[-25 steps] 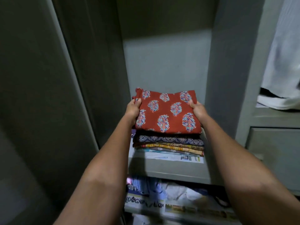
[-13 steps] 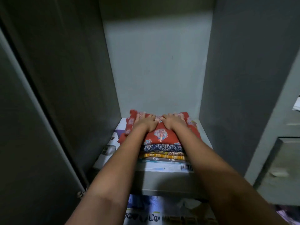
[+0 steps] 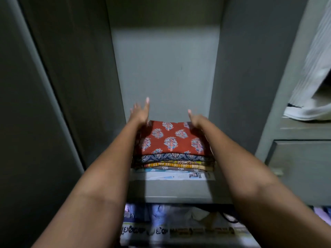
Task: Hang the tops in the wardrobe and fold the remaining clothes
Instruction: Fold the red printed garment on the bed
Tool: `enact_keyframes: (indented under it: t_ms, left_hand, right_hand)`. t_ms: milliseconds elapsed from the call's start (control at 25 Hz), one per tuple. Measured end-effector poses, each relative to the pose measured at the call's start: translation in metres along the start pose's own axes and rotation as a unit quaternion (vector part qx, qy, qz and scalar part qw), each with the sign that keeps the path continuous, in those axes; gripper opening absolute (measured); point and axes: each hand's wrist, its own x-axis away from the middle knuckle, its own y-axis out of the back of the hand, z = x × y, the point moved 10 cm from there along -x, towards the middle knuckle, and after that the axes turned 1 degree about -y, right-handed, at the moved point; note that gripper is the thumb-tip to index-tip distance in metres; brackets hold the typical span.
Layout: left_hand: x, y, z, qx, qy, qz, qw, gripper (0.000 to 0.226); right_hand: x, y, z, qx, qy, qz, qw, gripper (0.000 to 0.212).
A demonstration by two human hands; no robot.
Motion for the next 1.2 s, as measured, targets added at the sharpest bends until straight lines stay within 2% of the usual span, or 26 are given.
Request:
enact_keyframes:
  t_ms: [120,200,360,480,600,680,800,960,1040,1120,1200]
  left_hand:
    - [0.046,0.018,-0.036,0.231,-0.019,-0.017,0.973,0.080]
    - [0.086,0.014,-0.046,0.305,-0.023,0.009,0.952,0.076]
    - [0.166,-0.009,-0.047,0.319,-0.029,0.048,0.946,0.072]
    - [0.227,-0.047,-0.064,0.338,-0.056,0.101,0.934,0.064]
    - [0.300,-0.085,-0.104,0.357,-0.080,0.170,0.915,0.061]
    - [0.347,-0.115,-0.143,0.362,-0.101,0.219,0.901,0.068]
    - [0.434,-0.164,-0.203,0.359,-0.135,0.289,0.877,0.067]
    - [0.576,-0.216,-0.270,0.376,-0.149,0.384,0.830,0.064]
    - [0.640,-0.228,-0.297,0.413,-0.144,0.401,0.805,0.059]
    - [0.697,-0.231,-0.315,0.457,-0.153,0.373,0.793,0.053]
    - [0.753,-0.225,-0.328,0.483,-0.173,0.334,0.790,0.047]
  right_hand:
    - [0.070,0.041,0.036,-0.194,0.090,0.003,0.977,0.073]
    - [0.115,0.051,0.032,-0.270,0.119,0.008,0.955,0.069]
    - [0.206,0.054,-0.019,-0.331,0.119,0.015,0.936,0.067]
    - [0.267,0.066,-0.075,-0.350,0.093,-0.016,0.932,0.068]
    - [0.334,0.097,-0.136,-0.382,0.056,-0.045,0.921,0.067]
    - [0.382,0.130,-0.177,-0.403,0.047,-0.087,0.910,0.067]
    - [0.455,0.174,-0.254,-0.431,0.016,-0.140,0.891,0.085]
    - [0.577,0.224,-0.347,-0.445,-0.036,-0.215,0.868,0.060]
    - [0.641,0.239,-0.389,-0.451,-0.064,-0.230,0.860,0.058]
    - [0.708,0.250,-0.430,-0.448,-0.091,-0.242,0.856,0.065]
    - [0.773,0.264,-0.472,-0.449,-0.120,-0.270,0.843,0.062]
